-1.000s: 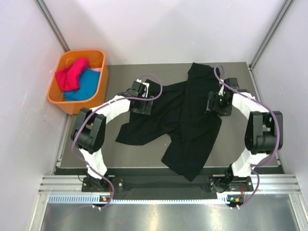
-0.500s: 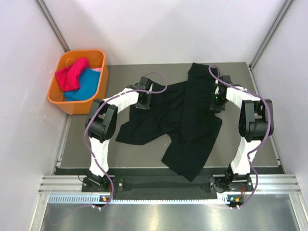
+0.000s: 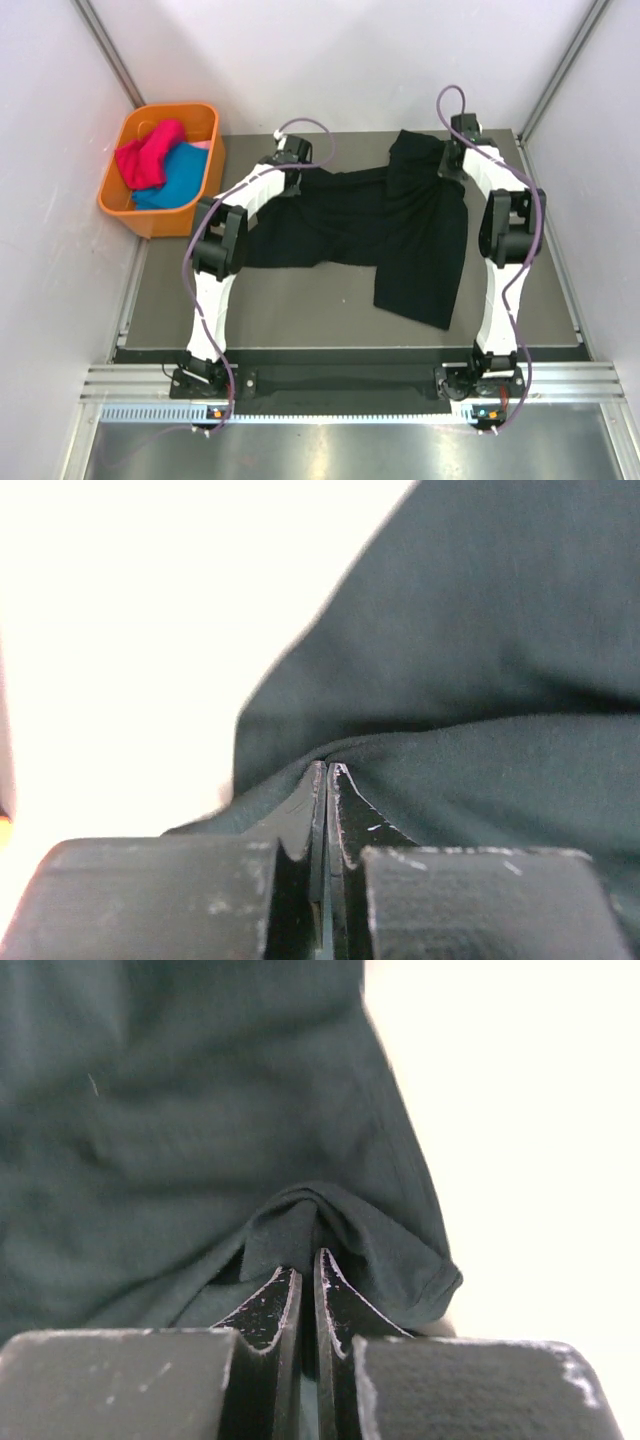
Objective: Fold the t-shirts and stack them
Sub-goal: Flatten the tshirt out
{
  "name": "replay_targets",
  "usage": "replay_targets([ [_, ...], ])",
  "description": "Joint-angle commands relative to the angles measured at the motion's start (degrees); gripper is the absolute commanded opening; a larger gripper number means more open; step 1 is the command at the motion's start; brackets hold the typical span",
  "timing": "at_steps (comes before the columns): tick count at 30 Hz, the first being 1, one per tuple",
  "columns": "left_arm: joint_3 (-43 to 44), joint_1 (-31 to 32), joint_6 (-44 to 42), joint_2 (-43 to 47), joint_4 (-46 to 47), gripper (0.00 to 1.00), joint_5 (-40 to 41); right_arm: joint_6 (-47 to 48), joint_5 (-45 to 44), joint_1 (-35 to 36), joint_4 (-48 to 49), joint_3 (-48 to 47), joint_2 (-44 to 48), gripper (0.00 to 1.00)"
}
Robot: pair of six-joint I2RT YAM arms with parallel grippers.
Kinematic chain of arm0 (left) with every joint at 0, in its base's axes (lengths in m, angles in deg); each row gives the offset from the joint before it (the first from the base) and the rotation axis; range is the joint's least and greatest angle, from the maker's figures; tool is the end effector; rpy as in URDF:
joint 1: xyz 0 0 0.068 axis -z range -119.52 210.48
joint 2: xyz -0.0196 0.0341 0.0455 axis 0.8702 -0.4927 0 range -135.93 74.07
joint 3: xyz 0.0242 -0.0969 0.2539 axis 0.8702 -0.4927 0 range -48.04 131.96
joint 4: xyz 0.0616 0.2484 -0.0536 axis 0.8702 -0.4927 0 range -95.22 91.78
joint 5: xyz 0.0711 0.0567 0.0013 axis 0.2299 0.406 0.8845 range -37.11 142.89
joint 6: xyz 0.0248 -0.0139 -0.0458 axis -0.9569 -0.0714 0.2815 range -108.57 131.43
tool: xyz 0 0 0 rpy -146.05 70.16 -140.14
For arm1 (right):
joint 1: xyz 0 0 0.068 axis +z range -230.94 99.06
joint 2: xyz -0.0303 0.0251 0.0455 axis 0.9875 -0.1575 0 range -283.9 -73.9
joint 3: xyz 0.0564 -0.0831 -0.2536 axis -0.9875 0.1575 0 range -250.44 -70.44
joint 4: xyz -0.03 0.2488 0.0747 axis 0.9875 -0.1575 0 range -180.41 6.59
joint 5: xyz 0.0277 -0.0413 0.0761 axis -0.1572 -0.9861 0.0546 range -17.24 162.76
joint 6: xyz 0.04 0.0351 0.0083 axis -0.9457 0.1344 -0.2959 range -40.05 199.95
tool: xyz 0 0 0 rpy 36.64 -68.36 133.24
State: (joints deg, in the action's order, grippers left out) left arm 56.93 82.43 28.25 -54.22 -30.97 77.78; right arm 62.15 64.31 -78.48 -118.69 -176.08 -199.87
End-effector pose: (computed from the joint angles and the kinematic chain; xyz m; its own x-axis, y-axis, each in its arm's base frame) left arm 0.4618 -0.1700 0.1906 -0.7718 0.0279 -0.6353 -0.1068 0.9792 0.1727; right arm 0.4872 0.0157 0.2082 -0.7725 0.2696 -0.5749 0.2907 0.9551 0.0574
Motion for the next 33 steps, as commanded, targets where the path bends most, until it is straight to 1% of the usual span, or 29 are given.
replay_targets([
  [1,6.11,-1.48,-0.64,-2.57,2.25,0.00,5.17,1.01,-0.96,0.00,3.38,-10.09,-5.24,0.00],
  [2,6.65,-1.48,-0.91,-3.19,2.17,0.00,5.17,1.54,-0.61,0.00,3.21,-12.89,-6.73,0.01],
  [4,8.05,-1.48,-0.83,-3.37,0.42,0.00,5.78,1.89,-0.87,-0.09,2.16,-14.76,-7.01,0.08],
  [5,8.06,-1.48,-0.30,-2.50,-0.55,0.04,5.88,2.24,-1.65,-0.09,1.20,-15.46,-5.96,0.18],
  [6,7.80,-1.48,0.75,-1.62,-2.39,0.12,5.96,2.25,-2.09,0.00,-0.55,-15.29,-5.08,0.25],
  [7,6.14,-1.30,1.28,-0.57,-3.01,0.21,5.88,2.51,-2.27,-0.08,-1.79,-14.86,-3.94,0.41],
  [8,5.08,-1.21,1.81,2.05,-3.80,0.35,5.88,2.68,-2.62,-0.17,-3.28,-14.85,-2.02,0.46],
  [9,3.94,-1.13,2.94,3.64,-4.85,0.40,5.70,2.51,-3.32,-0.17,-7.12,-14.77,-0.95,0.53],
  [10,0.97,-0.69,3.04,5.40,-6.17,0.43,5.53,2.34,-3.76,-0.09,-8.99,-14.42,0.19,0.60],
  [11,-0.71,-0.34,3.13,9.25,-6.79,0.48,5.96,1.99,-4.20,-0.26,-10.92,-13.54,2.38,0.73],
  [12,-2.56,0.01,3.39,11.20,-7.41,0.50,6.05,1.37,-5.25,-0.17,-13.64,-13.01,3.53,0.79],
  [13,-5.97,0.63,3.74,13.13,-9.15,0.50,6.14,0.41,-5.79,-0.26,-16.97,-10.31,4.85,0.88],
  [14,-7.92,0.81,4.27,17.33,-9.87,0.50,5.27,-0.21,-6.05,-0.09,-18.05,-8.11,8.43,0.92],
  [15,-9.94,0.81,5.93,19.46,-10.48,0.50,4.13,-0.82,-6.14,-0.09,-18.58,-5.47,10.72,0.97],
  [16,-14.92,0.72,6.64,21.83,-10.75,0.49,2.73,-2.14,-6.14,-0.09,-17.63,1.16,13.36,1.00],
  [17,-17.40,0.72,7.34,26.12,-10.75,0.48,1.67,-2.50,-4.40,0.09,-16.23,5.06,19.30,1.00],
  [18,-19.95,0.72,8.83,28.25,-10.75,0.44,-0.34,-3.02,-3.17,0.09,-14.91,8.93,22.41,1.00],
  [19,-25.29,0.72,9.54,30.27,-10.32,0.43,-0.80,-4.16,-2.63,0.18,-13.51,16.27,25.40,1.00],
  [20,-27.95,0.55,10.16,34.38,-9.18,0.41,-1.32,-4.26,-0.45,0.35,-10.53,19.92,30.99,1.00],
  [21,-30.41,0.20,12.16,36.25,-9.00,0.38,-2.46,-4.43,1.22,0.27,-9.55,23.26,33.49,1.00],
  [22,-34.35,-1.29,13.23,38.01,-8.91,0.36,-3.60,-4.96,2.72,0.27,-8.84,28.86,35.60,1.00],
  [23,-36.13,-2.52,15.15,40.98,-8.56,0.35,-5.18,-4.61,7.00,0.09,-8.49,31.27,39.01,1.00],
  [24,-37.98,-3.84,15.70,42.41,-8.03,0.34,-6.68,-4.35,8.52,0.26,-8.05,33.64,40.61,1.00],
  [25,-41.48,-6.63,15.96,43.90,-7.25,0.35,-9.30,-4.08,11.32,0.27,-7.78,38.54,42.28,1.00],
  [26,-43.08,-8.05,16.05,46.61,-6.37,0.35,-10.20,-4.08,13.87,0.27,-6.56,41.02,45.95,1.00],
  [28,-47.12,-11.82,16.49,48.74,-4.17,0.35,-11.60,-4.17,15.82,0.27,-5.24,47.51,50.19,1.00],
  [29,-48.01,-13.24,17.36,50.40,-3.90,0.36,-11.96,-4.08,17.14,0.27,-4.79,49.20,54.04,1.00],
  [31,-50.46,-16.75,19.65,52.08,-2.41,0.36,-15.11,-4.26,18.29,0.27,-4.26,53.24,57.40,0.98],
  [33,-51.96,-18.08,22.11,52.88,-1.00,0.36,-16.09,-4.78,18.99,0.26,-5.22,55.01,61.36,0.97],
])
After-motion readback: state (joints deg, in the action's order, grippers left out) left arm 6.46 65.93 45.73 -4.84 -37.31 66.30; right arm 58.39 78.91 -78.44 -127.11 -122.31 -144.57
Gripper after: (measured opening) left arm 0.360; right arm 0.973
